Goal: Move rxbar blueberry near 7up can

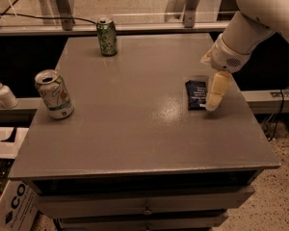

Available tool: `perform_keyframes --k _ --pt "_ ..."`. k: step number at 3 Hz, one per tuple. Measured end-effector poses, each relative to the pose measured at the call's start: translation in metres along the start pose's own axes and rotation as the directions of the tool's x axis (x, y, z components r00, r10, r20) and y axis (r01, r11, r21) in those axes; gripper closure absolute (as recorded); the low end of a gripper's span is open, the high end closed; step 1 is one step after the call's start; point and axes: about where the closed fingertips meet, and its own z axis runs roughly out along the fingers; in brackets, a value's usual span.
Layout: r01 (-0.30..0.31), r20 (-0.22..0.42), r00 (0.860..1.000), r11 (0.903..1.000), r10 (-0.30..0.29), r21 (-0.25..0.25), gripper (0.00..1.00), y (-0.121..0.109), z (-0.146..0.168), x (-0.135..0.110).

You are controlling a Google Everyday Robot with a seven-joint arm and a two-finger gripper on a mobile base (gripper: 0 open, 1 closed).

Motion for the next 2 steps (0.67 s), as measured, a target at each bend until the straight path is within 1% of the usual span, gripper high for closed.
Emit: perform_keyframes --k 1,2 --pt "0.005 0.012 1.0 1.0 -0.005 -0.007 0.0 0.0021 0.0094 -0.0034" --pt "0.009 0.022 1.0 0.9999 -0.008 -0.008 0.15 0.0046 0.0152 -0.0064"
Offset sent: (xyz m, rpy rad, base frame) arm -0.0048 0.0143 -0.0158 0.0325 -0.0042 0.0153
